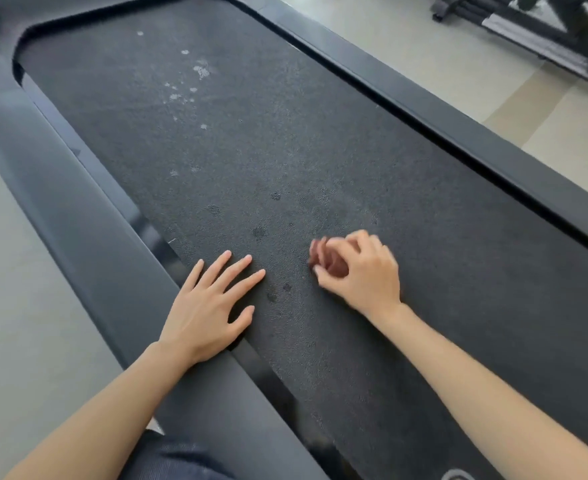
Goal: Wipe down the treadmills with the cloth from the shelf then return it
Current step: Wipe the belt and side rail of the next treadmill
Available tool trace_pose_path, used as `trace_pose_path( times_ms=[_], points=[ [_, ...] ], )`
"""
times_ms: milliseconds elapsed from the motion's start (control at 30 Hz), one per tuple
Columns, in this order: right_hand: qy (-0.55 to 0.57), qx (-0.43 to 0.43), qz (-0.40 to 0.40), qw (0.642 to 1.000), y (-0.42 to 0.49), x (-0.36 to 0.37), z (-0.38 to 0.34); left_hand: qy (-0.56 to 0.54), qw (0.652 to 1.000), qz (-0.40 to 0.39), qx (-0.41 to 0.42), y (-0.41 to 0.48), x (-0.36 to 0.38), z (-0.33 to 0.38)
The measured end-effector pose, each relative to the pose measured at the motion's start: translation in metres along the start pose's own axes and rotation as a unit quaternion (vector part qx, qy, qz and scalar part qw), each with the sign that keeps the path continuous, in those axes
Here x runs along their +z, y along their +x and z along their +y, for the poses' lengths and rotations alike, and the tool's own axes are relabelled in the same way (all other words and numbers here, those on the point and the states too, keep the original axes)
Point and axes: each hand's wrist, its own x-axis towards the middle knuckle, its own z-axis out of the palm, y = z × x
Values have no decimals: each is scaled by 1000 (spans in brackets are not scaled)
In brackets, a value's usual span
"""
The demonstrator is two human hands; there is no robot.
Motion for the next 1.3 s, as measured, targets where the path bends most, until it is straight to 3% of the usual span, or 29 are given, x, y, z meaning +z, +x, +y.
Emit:
trace_pose_path(
  times_ms=[133, 333, 500, 700, 800, 900, 1167, 1300],
  points=[
    [-33, 122, -14, 992, 91, 22, 36, -40, 999, 33, -2, 0, 0, 1],
    [-60, 202, -7, 978, 155, 47, 54, -57, 997, 46, 5, 2, 3, 0],
    [-49, 120, -28, 991, 114, 36, 12, -57, 997, 45, -5, 1, -1, 3],
    [-7, 13, -33, 999, 4, 13, -58, -62, 997, 24, -34, 3, -3, -5],
    [20, -28, -23, 999, -47, 6, -79, -20, 997, 21, -77, 7, -11, -26],
    [30, -78, -17, 996, -58, 7, -77, 21, 997, 6, -69, 1, -7, -46],
    [30, -22, 25, 999, 24, 36, -67, 13, 997, 21, -66, 1, -2, -50],
    [-2, 11, -23, 1000, 84, 44, -68, 7, 998, 26, -65, 1, -2, -51]
  ],
)
